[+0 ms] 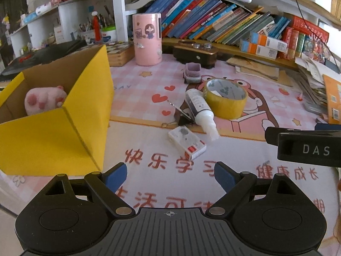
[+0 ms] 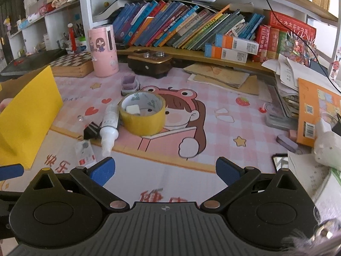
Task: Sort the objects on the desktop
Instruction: 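Grasp white card with left tool while right tool grasps yellow tape roll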
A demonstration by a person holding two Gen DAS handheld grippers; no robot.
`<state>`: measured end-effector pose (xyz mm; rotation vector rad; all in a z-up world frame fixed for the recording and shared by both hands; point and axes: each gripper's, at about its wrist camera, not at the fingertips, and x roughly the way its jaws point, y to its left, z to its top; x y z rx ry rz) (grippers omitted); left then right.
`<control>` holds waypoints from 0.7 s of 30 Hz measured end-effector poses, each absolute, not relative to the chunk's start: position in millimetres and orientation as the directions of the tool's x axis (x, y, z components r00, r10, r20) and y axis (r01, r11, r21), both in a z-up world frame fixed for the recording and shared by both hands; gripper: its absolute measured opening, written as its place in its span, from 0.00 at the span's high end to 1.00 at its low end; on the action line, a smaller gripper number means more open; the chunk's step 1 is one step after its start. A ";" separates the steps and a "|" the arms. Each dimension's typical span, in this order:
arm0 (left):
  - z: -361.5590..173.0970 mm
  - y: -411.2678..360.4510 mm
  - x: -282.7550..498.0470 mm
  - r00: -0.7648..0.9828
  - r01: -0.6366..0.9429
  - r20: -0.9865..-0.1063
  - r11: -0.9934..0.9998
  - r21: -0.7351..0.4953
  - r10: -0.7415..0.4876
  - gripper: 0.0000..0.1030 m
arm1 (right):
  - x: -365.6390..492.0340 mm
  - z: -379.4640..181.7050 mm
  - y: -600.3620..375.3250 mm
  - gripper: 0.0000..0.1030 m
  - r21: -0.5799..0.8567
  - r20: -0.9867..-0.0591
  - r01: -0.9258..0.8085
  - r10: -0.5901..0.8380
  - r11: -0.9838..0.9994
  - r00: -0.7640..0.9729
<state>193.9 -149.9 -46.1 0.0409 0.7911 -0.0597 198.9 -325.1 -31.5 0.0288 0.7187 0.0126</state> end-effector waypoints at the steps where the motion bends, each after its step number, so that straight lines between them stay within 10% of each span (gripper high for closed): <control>1: -47.1 -152.1 197.5 0.703 0.065 -0.711 0.998 0.017 -0.034 0.11 | 202.1 -31.8 -325.7 0.01 0.032 -0.657 -0.003 0.024 0.999 0.754; 12: -63.2 -168.8 238.5 0.714 0.028 -0.700 0.999 0.025 -0.002 0.15 | 229.4 -32.9 -329.0 0.01 0.025 -0.644 -0.041 0.048 0.999 0.764; 21: -77.0 -174.2 263.3 0.687 0.007 -0.727 1.000 0.009 0.002 0.40 | 240.2 -32.1 -331.1 0.01 0.021 -0.638 -0.053 0.055 0.998 0.768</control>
